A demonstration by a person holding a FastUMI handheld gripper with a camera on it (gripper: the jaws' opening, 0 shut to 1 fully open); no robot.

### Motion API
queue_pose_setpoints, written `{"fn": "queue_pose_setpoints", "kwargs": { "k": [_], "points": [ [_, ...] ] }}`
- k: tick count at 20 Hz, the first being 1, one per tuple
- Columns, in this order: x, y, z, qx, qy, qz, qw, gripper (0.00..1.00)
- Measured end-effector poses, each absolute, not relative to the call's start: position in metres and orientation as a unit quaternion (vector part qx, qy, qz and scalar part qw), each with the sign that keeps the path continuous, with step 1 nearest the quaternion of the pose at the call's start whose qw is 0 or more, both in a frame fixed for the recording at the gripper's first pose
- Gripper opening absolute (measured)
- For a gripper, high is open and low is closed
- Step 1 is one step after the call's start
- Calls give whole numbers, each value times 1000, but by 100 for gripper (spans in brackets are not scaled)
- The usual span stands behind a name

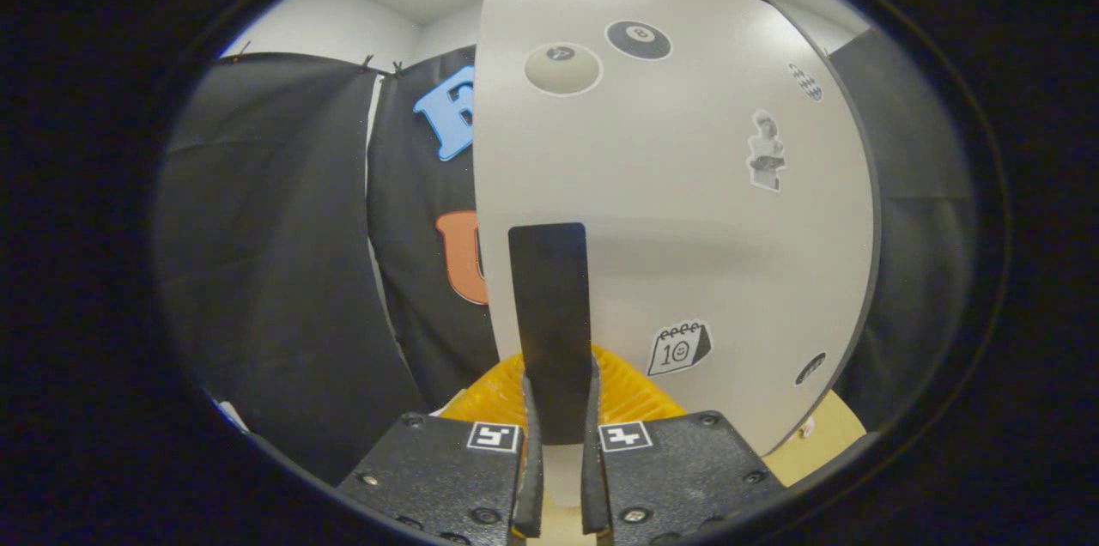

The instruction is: Open the shoe cabinet door, grab the shoes and put them into the shoe cabinet, then close the shoe cabinet door.

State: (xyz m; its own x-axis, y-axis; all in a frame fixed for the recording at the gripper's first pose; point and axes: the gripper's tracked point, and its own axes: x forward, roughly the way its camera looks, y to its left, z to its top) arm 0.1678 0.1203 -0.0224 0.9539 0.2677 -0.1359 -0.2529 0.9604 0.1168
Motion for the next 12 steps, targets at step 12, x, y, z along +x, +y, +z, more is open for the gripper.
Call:
{"fn": "queue_pose_setpoints", "kwargs": {
  "k": [12],
  "points": [
    [118, 95, -22, 46, 78, 210, 974, 20]
  ]
}}
